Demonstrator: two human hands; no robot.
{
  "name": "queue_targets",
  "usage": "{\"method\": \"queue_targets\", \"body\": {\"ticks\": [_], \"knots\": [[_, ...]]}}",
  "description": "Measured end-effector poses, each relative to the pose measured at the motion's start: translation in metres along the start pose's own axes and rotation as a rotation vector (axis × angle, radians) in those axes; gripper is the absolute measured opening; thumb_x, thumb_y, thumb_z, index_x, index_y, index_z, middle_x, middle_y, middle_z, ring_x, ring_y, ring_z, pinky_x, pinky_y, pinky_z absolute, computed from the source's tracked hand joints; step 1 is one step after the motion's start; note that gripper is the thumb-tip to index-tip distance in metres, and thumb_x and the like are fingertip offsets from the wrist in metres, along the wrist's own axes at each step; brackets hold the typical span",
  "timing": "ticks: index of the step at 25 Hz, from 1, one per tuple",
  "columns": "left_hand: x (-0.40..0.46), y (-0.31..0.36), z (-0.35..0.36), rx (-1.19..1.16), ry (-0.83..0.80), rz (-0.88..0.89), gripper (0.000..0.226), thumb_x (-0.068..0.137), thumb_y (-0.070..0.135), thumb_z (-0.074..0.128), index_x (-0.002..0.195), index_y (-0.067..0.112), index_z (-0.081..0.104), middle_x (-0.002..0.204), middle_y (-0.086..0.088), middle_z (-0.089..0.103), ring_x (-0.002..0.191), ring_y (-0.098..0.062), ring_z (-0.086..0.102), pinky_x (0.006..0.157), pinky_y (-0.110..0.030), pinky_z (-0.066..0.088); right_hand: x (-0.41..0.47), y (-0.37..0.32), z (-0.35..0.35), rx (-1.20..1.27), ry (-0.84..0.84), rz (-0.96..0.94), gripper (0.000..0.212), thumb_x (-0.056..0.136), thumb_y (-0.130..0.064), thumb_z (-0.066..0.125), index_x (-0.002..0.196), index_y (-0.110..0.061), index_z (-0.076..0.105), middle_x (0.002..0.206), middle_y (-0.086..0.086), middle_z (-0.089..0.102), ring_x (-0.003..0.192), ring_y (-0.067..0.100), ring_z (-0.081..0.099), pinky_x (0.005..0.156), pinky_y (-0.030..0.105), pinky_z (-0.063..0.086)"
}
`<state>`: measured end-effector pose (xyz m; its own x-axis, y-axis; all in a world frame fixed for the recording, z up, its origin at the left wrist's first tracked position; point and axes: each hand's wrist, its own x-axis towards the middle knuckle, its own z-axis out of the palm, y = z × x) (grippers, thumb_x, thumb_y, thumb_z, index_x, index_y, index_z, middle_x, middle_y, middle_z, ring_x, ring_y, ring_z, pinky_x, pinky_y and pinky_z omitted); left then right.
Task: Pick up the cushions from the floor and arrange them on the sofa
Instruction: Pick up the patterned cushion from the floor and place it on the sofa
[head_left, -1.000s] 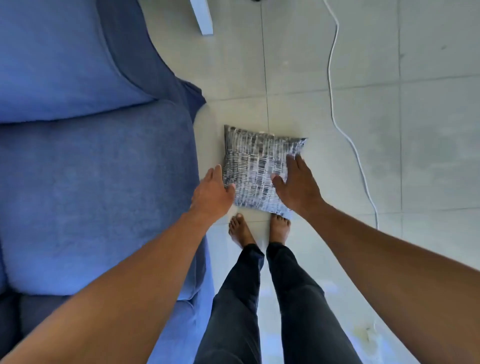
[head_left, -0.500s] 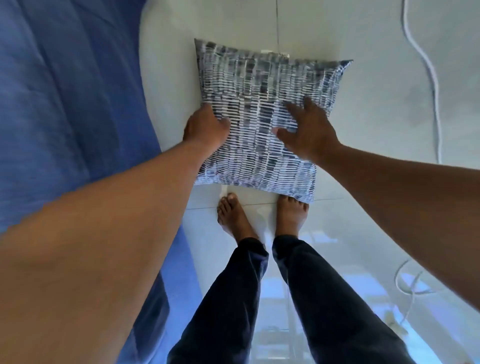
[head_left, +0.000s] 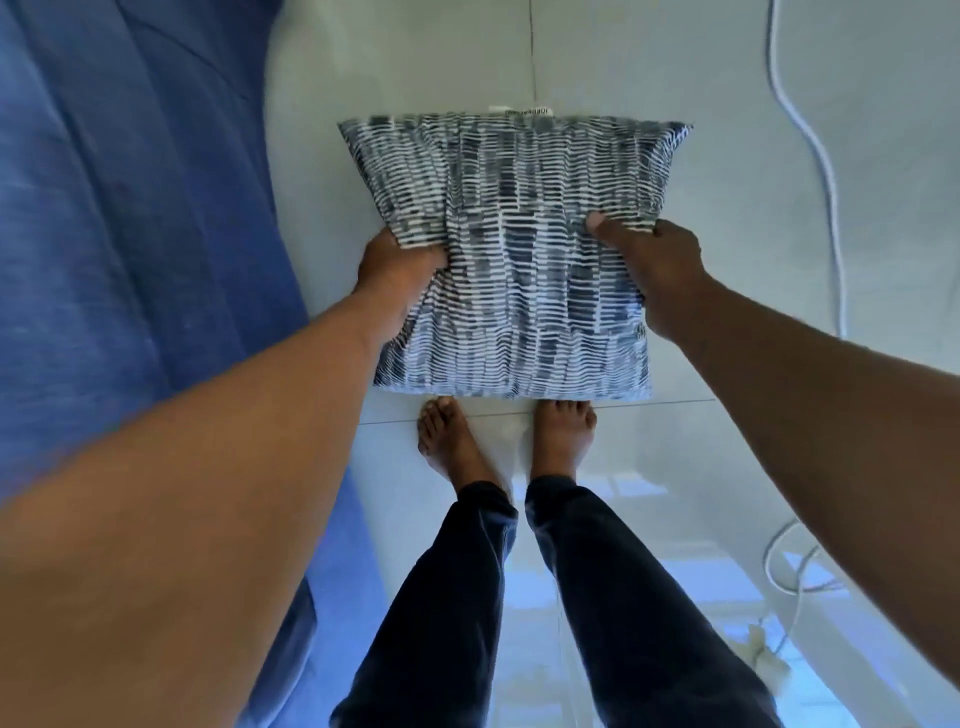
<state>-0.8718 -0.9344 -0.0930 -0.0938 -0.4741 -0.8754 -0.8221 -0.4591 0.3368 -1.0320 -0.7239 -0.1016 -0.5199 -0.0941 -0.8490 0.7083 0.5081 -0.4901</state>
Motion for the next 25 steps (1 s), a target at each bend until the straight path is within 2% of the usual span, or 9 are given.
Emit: {"method": "queue_targets", "body": {"ticks": [4,7,10,13,16,20,22,25], "knots": [[-0.109,0.028,-0.031,-0.2,0.017,0.035,0.045,0.084,0.001,0.078,0.126,0.013,0.072,0.121,-0.007,0.078,0.11,-0.026,0.075,0.102,-0.044,0.061,-0.086,-0.068,-0.03,0.006,-0.034,0.002,0.04,0.069,-0.035,0.097,0.1,-0.014,0.084,0.099,0.005,0.085,0.096,0.028,0.081,0.092,0.052,0.064],[-0.196,0.055,-0.07,-0.29,0.04,0.078,0.042,0.085,-0.006,0.076,0.125,0.007,0.071,0.115,-0.008,0.078,0.106,-0.028,0.076,0.1,-0.042,0.061,-0.161,-0.122,-0.044,-0.037,-0.054,-0.054,0.041,0.071,-0.032,0.096,0.105,-0.012,0.083,0.096,0.005,0.085,0.096,0.029,0.081,0.091,0.046,0.064],[-0.276,0.077,-0.109,-0.342,0.043,0.121,0.043,0.085,-0.004,0.076,0.125,0.009,0.071,0.109,-0.004,0.079,0.101,-0.026,0.076,0.095,-0.039,0.061,-0.234,-0.175,-0.047,-0.076,-0.071,-0.141,0.045,0.071,-0.031,0.096,0.109,-0.012,0.083,0.105,0.008,0.084,0.1,0.03,0.08,0.096,0.051,0.062],[-0.358,0.099,-0.16,-0.413,0.122,0.183,0.037,0.083,-0.003,0.075,0.115,0.016,0.071,0.106,0.0,0.079,0.095,-0.02,0.075,0.095,-0.041,0.061,-0.319,-0.233,-0.036,-0.13,-0.127,-0.26,0.041,0.078,-0.023,0.091,0.115,-0.012,0.08,0.108,0.008,0.082,0.097,0.025,0.078,0.098,0.045,0.06],[-0.413,0.106,-0.215,-0.527,0.19,0.242,0.036,0.082,-0.001,0.075,0.112,0.019,0.072,0.109,-0.002,0.081,0.106,-0.029,0.076,0.099,-0.049,0.061,-0.39,-0.279,-0.01,-0.187,-0.203,-0.382,0.038,0.08,-0.022,0.09,0.116,-0.016,0.08,0.107,0.004,0.081,0.094,0.02,0.077,0.094,0.037,0.059],[-0.45,0.089,-0.293,-0.678,0.26,0.292,0.023,0.09,0.009,0.073,0.108,0.023,0.072,0.114,-0.005,0.081,0.107,-0.027,0.077,0.1,-0.051,0.061,-0.452,-0.32,0.055,-0.314,-0.303,-0.489,0.037,0.081,-0.023,0.088,0.116,-0.016,0.078,0.1,-0.002,0.079,0.094,0.02,0.077,0.088,0.036,0.059],[-0.463,0.071,-0.33,-0.773,0.298,0.269,0.018,0.096,0.011,0.07,0.11,0.022,0.07,0.117,-0.006,0.08,0.108,-0.029,0.076,0.094,-0.045,0.062,-0.477,-0.333,0.099,-0.384,-0.372,-0.516,0.036,0.083,-0.02,0.087,0.117,-0.015,0.077,0.1,0.0,0.079,0.093,0.023,0.077,0.089,0.04,0.061],[-0.47,0.037,-0.373,-0.895,0.319,0.225,0.021,0.1,0.012,0.068,0.119,0.019,0.068,0.114,-0.004,0.078,0.1,-0.023,0.075,0.074,-0.029,0.059,-0.503,-0.338,0.164,-0.514,-0.445,-0.555,0.028,0.083,-0.016,0.087,0.109,-0.017,0.077,0.103,0.005,0.081,0.094,0.027,0.078,0.092,0.046,0.062]]}}
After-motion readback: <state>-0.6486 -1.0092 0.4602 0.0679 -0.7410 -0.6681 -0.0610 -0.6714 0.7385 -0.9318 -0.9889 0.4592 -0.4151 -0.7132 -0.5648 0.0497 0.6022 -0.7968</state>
